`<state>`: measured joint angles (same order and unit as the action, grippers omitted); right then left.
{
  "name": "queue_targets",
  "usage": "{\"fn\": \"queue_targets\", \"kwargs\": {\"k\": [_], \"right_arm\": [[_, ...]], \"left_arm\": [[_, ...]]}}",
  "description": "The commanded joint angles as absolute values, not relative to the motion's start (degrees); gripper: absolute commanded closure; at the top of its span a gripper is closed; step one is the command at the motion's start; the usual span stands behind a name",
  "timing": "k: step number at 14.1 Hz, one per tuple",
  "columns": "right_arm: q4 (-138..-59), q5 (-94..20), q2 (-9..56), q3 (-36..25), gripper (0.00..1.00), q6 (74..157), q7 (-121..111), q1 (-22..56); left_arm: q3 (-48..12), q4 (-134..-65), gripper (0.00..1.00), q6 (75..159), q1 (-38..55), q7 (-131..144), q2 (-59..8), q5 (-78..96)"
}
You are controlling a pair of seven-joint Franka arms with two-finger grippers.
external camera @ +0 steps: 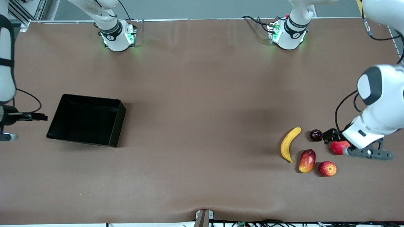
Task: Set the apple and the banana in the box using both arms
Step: 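Hook the right gripper on the tray while the left gripper lowers onto apple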
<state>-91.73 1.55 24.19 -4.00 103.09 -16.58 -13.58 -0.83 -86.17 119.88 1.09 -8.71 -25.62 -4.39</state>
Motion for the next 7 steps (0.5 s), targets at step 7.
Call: {"fn": "queue_targets", "kwargs": {"k": [7], "right_arm": [[-107.21,1.85,22.68,-3.08,0.02,119.87,-19.51,-18.01]], "left_arm": [[-0.09,-83.33,0.0,134.28,-2.55,-25.9,-36.81,-5.19]]}}
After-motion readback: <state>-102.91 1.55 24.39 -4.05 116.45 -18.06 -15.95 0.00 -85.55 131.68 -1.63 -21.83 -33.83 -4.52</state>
